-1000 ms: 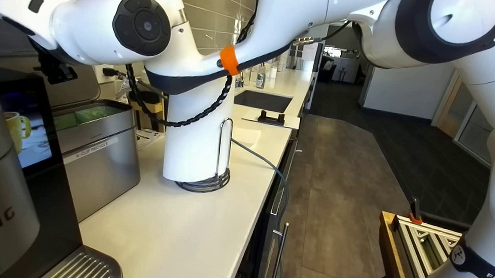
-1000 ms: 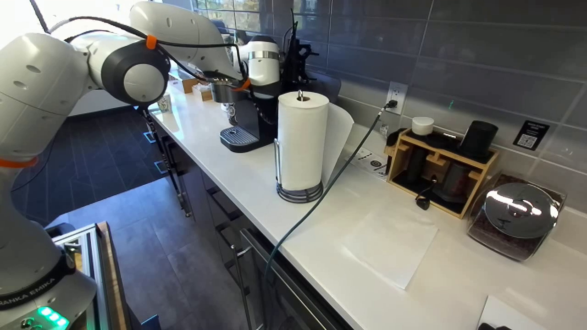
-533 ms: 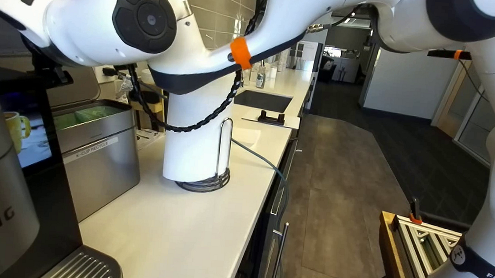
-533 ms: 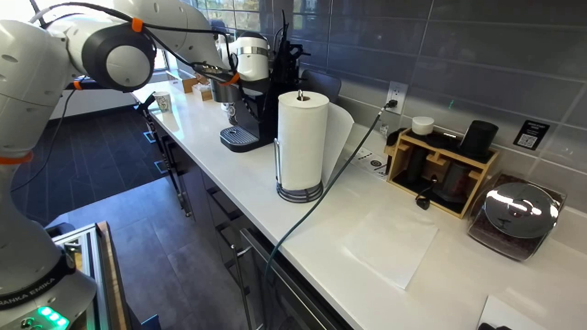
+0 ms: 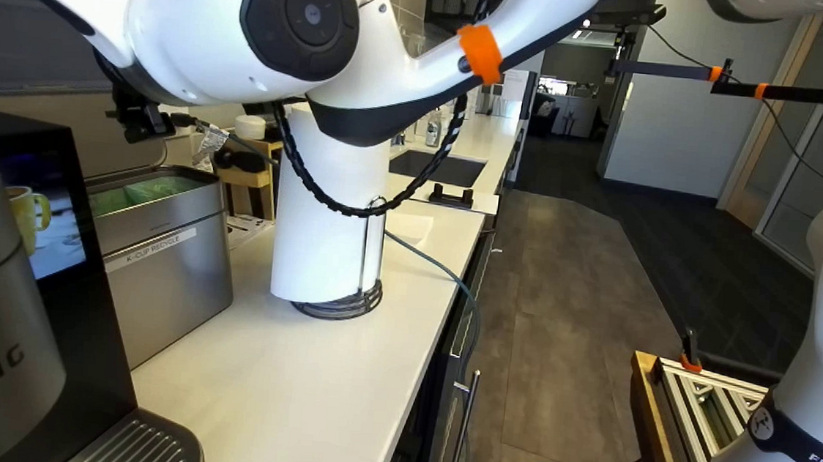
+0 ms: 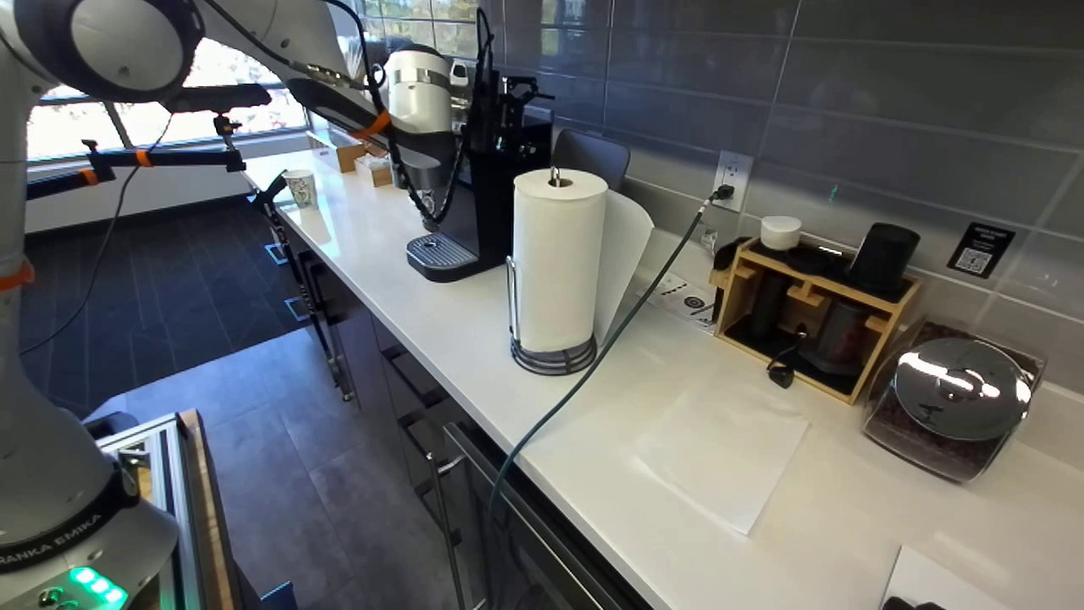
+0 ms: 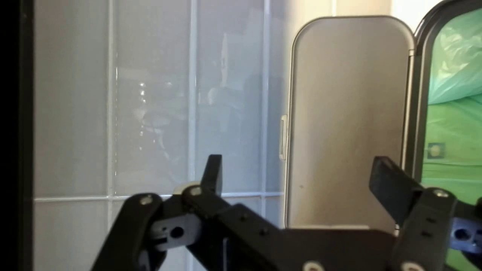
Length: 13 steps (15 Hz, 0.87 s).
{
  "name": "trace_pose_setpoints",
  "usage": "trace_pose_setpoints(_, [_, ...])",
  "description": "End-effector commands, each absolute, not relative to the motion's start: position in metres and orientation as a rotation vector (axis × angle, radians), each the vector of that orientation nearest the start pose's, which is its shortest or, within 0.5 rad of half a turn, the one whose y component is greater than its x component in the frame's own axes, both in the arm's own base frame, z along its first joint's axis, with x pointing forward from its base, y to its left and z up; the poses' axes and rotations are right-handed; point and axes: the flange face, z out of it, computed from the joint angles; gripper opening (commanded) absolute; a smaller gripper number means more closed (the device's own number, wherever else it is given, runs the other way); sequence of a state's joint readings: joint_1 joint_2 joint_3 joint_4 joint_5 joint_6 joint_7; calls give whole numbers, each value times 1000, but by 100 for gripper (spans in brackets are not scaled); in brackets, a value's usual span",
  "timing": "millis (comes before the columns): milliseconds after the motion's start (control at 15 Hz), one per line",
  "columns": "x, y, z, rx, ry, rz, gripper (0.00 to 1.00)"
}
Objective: Open the silver object
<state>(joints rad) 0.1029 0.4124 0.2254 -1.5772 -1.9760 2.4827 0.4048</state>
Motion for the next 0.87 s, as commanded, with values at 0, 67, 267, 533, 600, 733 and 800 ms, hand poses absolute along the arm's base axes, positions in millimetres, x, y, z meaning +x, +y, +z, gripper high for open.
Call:
trace_pose_setpoints(0, [621, 204, 457, 1458, 1136, 818, 100])
trace_pose_setpoints(67, [608, 204, 458, 1468, 1134, 822, 100])
trace_pose_setpoints(267, [569, 202, 465, 1472, 1118, 824, 100])
trace_pose_setpoints(533, [522, 207, 485, 1416, 1096, 961, 100])
trace_pose_setpoints(600, [512, 209, 489, 1380, 1097, 1010, 100])
trace_pose_setpoints(733, [536, 213, 492, 1406, 1096, 959, 100])
trace_pose_setpoints(800, [535, 214, 495, 1404, 1094, 961, 100])
